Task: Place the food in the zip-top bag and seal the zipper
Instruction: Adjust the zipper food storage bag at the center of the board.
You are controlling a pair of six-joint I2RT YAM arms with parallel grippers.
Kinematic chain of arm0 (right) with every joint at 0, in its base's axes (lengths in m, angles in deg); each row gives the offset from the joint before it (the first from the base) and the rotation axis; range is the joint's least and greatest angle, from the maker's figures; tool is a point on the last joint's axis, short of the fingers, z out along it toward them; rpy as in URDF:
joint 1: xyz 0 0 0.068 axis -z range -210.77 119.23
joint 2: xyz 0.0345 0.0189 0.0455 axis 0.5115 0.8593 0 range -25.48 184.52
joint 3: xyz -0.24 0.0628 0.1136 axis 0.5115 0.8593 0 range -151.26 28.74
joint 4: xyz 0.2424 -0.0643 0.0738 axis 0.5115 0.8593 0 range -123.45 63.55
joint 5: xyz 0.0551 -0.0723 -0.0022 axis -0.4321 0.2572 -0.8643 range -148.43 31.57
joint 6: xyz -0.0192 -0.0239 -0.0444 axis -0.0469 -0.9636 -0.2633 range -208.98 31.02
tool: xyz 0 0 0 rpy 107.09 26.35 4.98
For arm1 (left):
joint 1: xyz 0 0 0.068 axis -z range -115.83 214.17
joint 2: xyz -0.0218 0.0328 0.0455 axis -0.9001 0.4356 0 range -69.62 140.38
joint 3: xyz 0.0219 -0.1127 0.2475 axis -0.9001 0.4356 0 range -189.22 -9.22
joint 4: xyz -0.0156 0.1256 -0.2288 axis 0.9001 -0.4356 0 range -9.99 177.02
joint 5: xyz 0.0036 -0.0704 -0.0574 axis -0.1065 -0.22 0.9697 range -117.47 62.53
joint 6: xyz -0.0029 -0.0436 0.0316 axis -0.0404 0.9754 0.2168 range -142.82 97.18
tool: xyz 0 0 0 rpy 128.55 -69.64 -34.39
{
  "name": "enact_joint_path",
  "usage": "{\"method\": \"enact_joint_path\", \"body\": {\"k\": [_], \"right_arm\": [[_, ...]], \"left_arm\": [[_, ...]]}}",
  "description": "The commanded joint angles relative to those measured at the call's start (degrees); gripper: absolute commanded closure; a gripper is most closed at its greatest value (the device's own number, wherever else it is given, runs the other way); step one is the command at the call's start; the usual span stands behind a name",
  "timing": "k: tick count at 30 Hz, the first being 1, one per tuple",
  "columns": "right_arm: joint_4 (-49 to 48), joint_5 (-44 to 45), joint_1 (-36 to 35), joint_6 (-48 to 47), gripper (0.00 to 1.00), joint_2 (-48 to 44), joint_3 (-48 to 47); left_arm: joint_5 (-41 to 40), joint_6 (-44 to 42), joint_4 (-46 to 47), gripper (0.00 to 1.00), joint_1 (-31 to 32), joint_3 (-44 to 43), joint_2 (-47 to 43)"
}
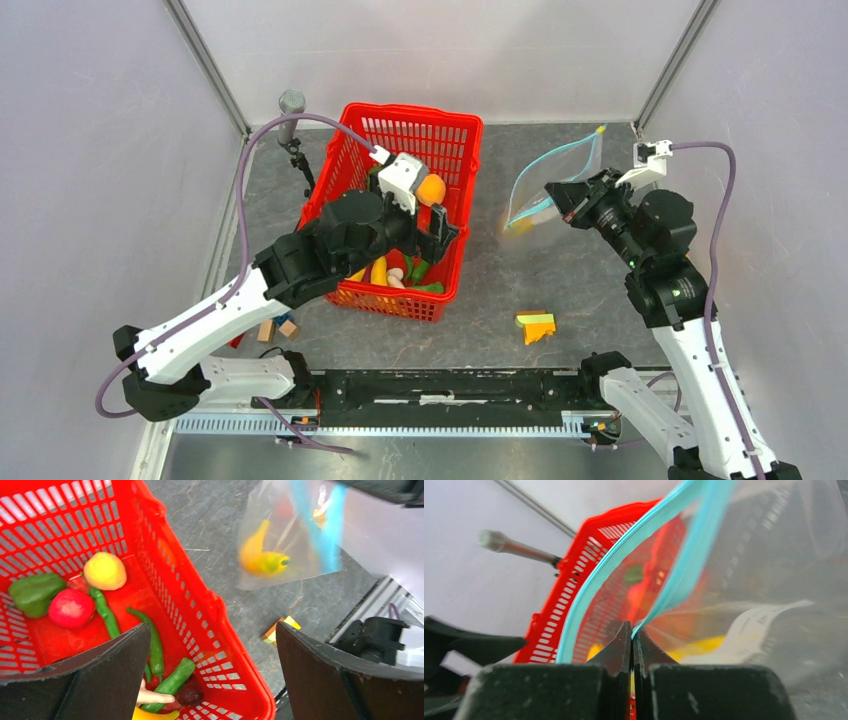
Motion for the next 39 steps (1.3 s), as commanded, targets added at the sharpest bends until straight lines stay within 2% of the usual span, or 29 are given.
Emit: {"method": "enact_joint_path", "body": {"k": [1, 2, 4, 6, 9, 15, 21, 27, 35, 39], "right_arm": [[-5.92, -6.36, 1.21, 1.67, 1.00, -1.45, -1.34], [-5.51, -4.51, 1.27, 1.03, 1.00, -2.21, 0.21], [-1.09, 5.27, 1.27, -1.44, 1.00, -3.49, 1.50], [2.07, 8.32, 1.32, -4.09, 1.00, -3.68, 1.40], [3.48, 4.77, 1.27, -7.48, 1.00, -3.29, 2.39], [1.23, 2.06, 1.27, -8.00, 1.00, -5.82, 7.66], [3.19, 2.79, 1.27, -11.88, 1.00, -7.22, 8.80], [3.87, 4.13, 1.27, -12.61, 1.00, -10.46, 12.36], [3.63, 3.09, 1.33, -12.32, 1.00, -11.00, 14.94], [3.54, 2.40, 1.32, -12.07, 1.00, -10.83, 15.22]], "left_arm": [[-1.75, 2.48, 1.47, 0.00, -3.31, 2.29, -2.99], [-1.72, 2.61, 1.11, 0.00, -4.18, 3.00, -3.19], [-0.40, 2.68, 0.22, 0.00, -6.68, 4.09, -3.55], [1.88, 2.30, -0.91, 0.00, -9.71, 4.37, -3.29], [3.63, 1.19, -2.64, 0.00, -12.77, 4.45, -1.64], [5.15, 0.75, -3.03, 0.00, -16.99, 3.88, 4.07], [9.02, -0.91, 3.72, 0.00, -21.57, 5.19, 10.95], [10.87, 4.86, 9.45, 0.00, -26.70, 2.54, 21.76], [10.77, 9.63, 14.05, 0.00, -26.93, -8.46, 38.57], [6.51, 9.52, 13.53, 0.00, -26.94, -14.09, 45.64]]}}
